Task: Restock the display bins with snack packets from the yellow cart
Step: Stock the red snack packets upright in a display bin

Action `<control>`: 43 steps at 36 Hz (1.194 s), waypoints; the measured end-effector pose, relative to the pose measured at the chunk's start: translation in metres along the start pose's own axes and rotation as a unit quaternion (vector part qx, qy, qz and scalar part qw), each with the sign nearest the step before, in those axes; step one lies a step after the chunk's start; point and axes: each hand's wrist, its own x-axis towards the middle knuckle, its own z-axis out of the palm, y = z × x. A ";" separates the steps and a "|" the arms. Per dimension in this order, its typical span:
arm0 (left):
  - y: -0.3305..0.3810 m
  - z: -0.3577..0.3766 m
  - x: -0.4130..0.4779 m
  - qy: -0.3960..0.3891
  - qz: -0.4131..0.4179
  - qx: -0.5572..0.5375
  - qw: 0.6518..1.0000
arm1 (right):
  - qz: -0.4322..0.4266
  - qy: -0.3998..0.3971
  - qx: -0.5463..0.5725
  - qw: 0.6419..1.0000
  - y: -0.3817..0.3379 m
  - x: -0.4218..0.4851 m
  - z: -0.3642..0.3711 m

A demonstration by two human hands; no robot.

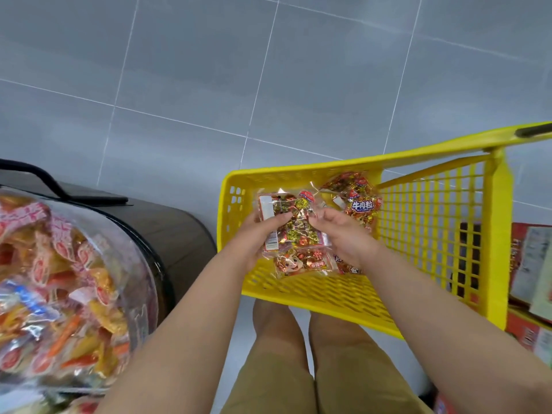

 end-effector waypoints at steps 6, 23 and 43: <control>-0.013 -0.020 0.000 0.024 -0.073 -0.041 0.996 | 0.009 -0.004 0.011 1.000 0.010 0.020 0.015; -0.028 -0.042 0.017 0.157 0.036 0.131 0.978 | 0.061 0.180 -0.250 0.949 0.056 0.140 0.009; -0.020 -0.022 -0.047 0.163 0.060 0.060 0.983 | -0.027 0.160 -0.071 0.984 -0.018 -0.035 -0.043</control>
